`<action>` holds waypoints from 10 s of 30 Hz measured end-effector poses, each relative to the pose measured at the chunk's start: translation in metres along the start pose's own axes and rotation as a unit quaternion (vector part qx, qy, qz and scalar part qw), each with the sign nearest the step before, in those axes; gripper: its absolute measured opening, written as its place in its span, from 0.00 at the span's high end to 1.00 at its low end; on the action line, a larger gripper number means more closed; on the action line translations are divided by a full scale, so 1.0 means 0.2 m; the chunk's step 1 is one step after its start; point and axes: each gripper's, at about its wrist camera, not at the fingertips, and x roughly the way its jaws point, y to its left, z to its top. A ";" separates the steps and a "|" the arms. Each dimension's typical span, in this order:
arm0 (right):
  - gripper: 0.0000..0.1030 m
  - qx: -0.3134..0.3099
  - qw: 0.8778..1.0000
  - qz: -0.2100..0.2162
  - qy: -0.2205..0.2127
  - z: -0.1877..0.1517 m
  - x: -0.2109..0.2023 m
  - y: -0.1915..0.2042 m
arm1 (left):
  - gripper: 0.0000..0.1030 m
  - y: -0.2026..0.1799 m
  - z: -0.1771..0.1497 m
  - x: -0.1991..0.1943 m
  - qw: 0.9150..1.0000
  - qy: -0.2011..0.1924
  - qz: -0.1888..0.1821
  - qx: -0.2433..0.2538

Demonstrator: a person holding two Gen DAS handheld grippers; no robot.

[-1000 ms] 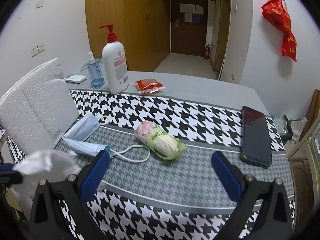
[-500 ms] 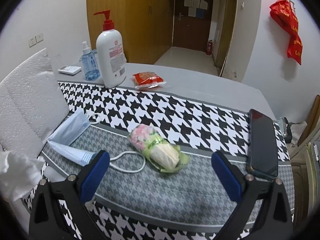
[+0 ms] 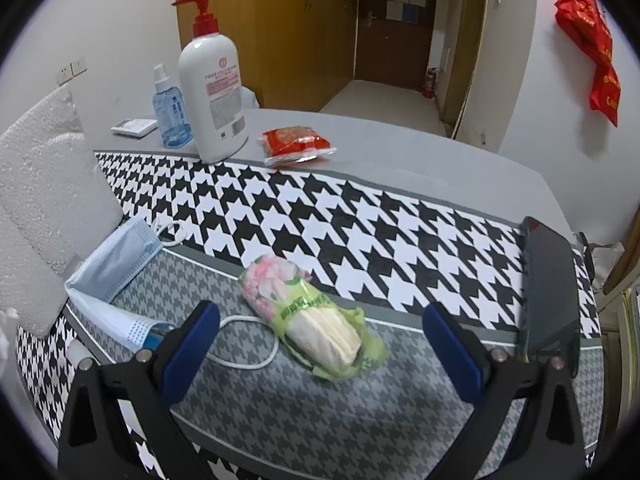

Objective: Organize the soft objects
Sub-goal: 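Lift the tissues with the left gripper while the right gripper grasps the green cotton-swab bag, then carry the tissues and the green bag over to the white foam box, then open the right gripper over the box to drop the green bag, then lower the tissues over the box and open the left gripper, then move the left gripper down to the white foam tube on the runner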

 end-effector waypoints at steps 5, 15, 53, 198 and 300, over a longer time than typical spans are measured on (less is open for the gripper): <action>0.15 -0.003 1.000 0.004 0.007 0.01 0.04 -0.01 | 0.96 0.02 -0.03 -0.10 1.000 -0.008 0.022 -0.012; 0.35 -0.011 0.999 0.011 0.028 0.00 0.11 0.00 | 0.96 0.08 -0.09 -0.27 0.996 -0.024 0.072 -0.037; 0.71 0.034 0.994 0.045 -0.092 -0.08 -0.57 0.22 | 0.96 0.29 -0.15 -0.68 0.985 -0.103 0.133 -0.038; 0.01 -0.052 0.975 0.113 -0.186 0.24 -0.79 1.35 | 0.96 0.76 0.16 -0.71 0.971 -0.162 0.173 -0.016; 0.01 0.092 0.985 0.006 -0.147 -0.81 -0.96 0.31 | 0.01 -0.27 -0.12 0.28 0.996 -0.044 0.037 0.064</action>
